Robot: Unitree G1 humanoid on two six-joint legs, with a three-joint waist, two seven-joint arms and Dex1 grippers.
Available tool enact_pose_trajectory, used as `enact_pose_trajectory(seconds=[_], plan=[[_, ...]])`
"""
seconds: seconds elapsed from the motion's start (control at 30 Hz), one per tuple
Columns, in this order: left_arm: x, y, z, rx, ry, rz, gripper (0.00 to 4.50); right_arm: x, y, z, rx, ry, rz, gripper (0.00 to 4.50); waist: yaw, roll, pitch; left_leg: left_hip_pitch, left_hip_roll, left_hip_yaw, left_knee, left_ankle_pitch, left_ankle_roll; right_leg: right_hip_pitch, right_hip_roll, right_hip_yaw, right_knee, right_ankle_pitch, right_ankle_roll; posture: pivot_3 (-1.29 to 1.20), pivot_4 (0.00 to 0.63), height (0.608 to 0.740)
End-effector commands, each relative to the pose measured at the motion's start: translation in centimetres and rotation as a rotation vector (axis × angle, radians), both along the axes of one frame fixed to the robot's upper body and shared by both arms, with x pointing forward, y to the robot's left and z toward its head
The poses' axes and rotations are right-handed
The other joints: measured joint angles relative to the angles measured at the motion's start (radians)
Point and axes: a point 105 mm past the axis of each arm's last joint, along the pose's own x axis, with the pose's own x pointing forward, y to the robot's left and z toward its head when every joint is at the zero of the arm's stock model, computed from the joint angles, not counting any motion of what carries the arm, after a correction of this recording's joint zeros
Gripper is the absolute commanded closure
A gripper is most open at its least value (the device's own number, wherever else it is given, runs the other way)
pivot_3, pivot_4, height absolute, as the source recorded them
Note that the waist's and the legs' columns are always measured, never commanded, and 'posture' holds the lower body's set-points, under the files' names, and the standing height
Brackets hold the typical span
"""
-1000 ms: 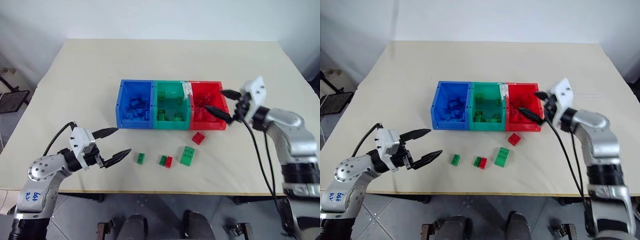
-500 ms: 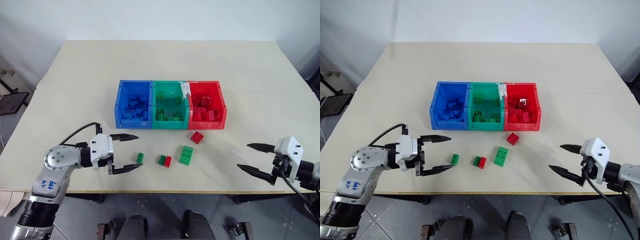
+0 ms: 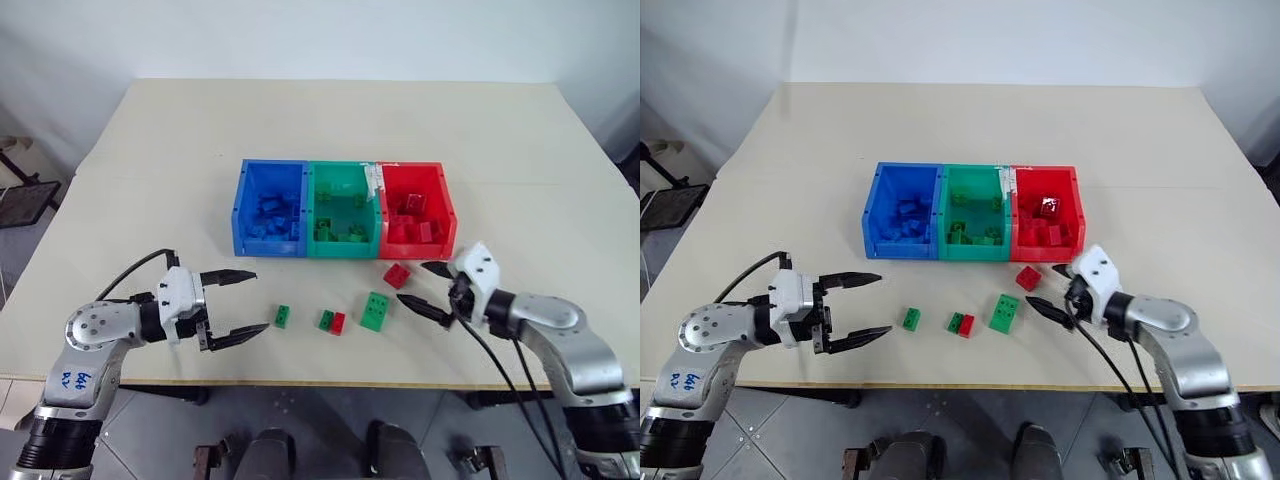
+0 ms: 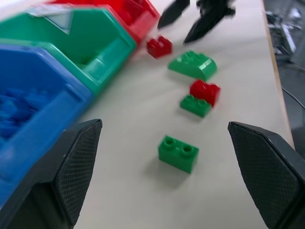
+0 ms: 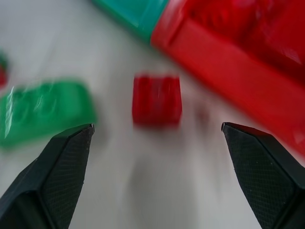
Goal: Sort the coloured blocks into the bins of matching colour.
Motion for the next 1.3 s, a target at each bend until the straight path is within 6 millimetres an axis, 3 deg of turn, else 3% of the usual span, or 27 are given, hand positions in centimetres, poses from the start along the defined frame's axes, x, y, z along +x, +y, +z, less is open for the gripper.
enact_pose_trajectory(seconds=[0.03, 0.1, 0.2, 0.43, 0.47, 0.53, 0.7, 0.83, 0.87, 0.97, 1.03, 1.07, 1.3], plan=[[-0.8, -0.1, 1.0, -0.023, -0.020, 0.008, 0.00, 0.7, 1.3, 0.6, 0.010, -0.031, -0.011, 0.02, -0.002, 0.000, 0.000, 0.000, 0.000, 0.000, 0.000, 0.000, 0.000, 0.000, 0.000, 0.000, 0.000, 0.000, 0.000, 0.00, 0.150, 0.740], [-1.1, -0.1, 1.0, -0.033, -0.008, 0.017, 0.00, 0.9, 1.9, 0.6, 0.025, -0.029, -0.005, 0.02, -0.003, 0.000, 0.000, 0.000, 0.000, 0.000, 0.000, 0.000, 0.000, 0.000, 0.000, 0.000, 0.000, 0.000, 0.000, 0.00, 0.150, 0.740], [-1.8, -0.2, 0.7, -0.031, 0.034, 0.012, 0.00, 1.0, 2.8, 0.3, 0.045, -0.006, 0.001, 0.55, -0.007, 0.000, 0.000, 0.000, 0.000, 0.000, 0.000, 0.000, 0.000, 0.000, 0.000, 0.000, 0.000, 0.000, 0.000, 0.00, 0.150, 0.740], [-1.9, -0.2, 0.7, -0.040, 0.037, 0.036, 0.00, 0.8, 2.4, 0.8, 0.036, 0.004, 0.010, 2.99, -0.004, 0.000, 0.000, 0.000, 0.000, 0.000, 0.000, 0.000, 0.000, 0.000, 0.000, 0.000, 0.000, 0.000, 0.000, 0.00, 0.150, 0.740], [-1.9, -0.3, 0.7, -0.043, 0.037, 0.036, 0.00, 0.7, 2.3, 1.1, 0.031, 0.001, 0.022, 3.05, -0.005, 0.000, 0.000, 0.000, 0.000, 0.000, -0.001, 0.000, 0.000, 0.000, 0.000, 0.000, 0.000, 0.000, 0.000, 0.00, 0.150, 0.740], [-1.8, -0.4, 0.7, -0.049, 0.035, 0.037, 0.00, 0.5, 2.3, 1.9, 0.036, -0.012, 0.049, 3.05, -0.005, 0.000, 0.000, 0.000, 0.000, 0.000, -0.001, 0.000, 0.000, 0.000, 0.000, 0.000, 0.000, 0.000, 0.000, 0.00, 0.150, 0.740], [-1.0, -0.7, 2.1, -0.154, 0.015, 0.075, 0.00, 1.0, 2.9, 6.9, 0.203, -0.125, 0.077, 3.05, -0.008, 0.000, 0.000, 0.000, 0.000, 0.000, 0.000, 0.000, 0.000, 0.000, 0.000, 0.000, 0.000, 0.000, 0.000, 0.00, 0.150, 0.740], [-0.2, -0.7, 2.9, -0.220, 0.008, 0.115, 0.00, 3.7, 1.9, 11.4, 0.248, -0.275, 0.001, 3.05, -0.018, 0.000, 0.000, 0.000, 0.000, 0.000, 0.000, 0.000, 0.000, 0.000, 0.000, 0.000, 0.001, 0.000, 0.000, 0.00, 0.150, 0.740], [-0.1, -0.7, 2.9, -0.221, 0.008, 0.118, 0.00, 4.1, 1.9, 11.8, 0.253, -0.290, -0.007, 3.05, -0.017, 0.000, 0.000, 0.001, 0.000, 0.000, -0.001, 0.000, 0.000, -0.001, 0.000, 0.000, 0.001, 0.000, 0.000, 0.00, 0.150, 0.740], [0.1, -0.6, 2.8, -0.211, 0.010, 0.124, 0.00, 8.0, 0.8, 13.0, 0.183, -0.386, -0.144, 3.05, -0.024, 0.000, 0.000, 0.001, 0.000, 0.000, -0.001, 0.000, 0.000, -0.001, 0.000, 0.000, 0.002, 0.000, 0.000, 0.00, 0.150, 0.740], [0.2, -0.6, 2.8, -0.208, 0.011, 0.125, 0.00, 9.0, 0.9, 13.0, 0.190, -0.383, -0.148, 3.05, -0.024, 0.000, 0.000, 0.001, 0.000, 0.000, -0.001, 0.000, 0.000, -0.001, 0.000, 0.000, 0.002, 0.000, 0.000, 0.00, 0.150, 0.740], [0.2, -0.6, 2.8, -0.206, 0.010, 0.126, 0.00, 9.1, 1.1, 12.9, 0.203, -0.368, -0.129, 2.32, -0.024, 0.000, 0.000, 0.001, 0.000, 0.000, -0.002, 0.000, 0.000, -0.002, 0.000, 0.000, 0.003, 0.000, 0.000, 0.00, 0.150, 0.740], [0.2, -0.5, 2.6, -0.189, 0.016, 0.125, 0.00, 9.0, 0.9, 12.8, 0.164, -0.415, -0.068, 0.09, -0.030, 0.000, 0.000, 0.000, 0.000, 0.000, -0.002, 0.000, 0.000, -0.003, 0.000, -0.001, 0.003, 0.000, 0.000, 0.00, 0.150, 0.740]])
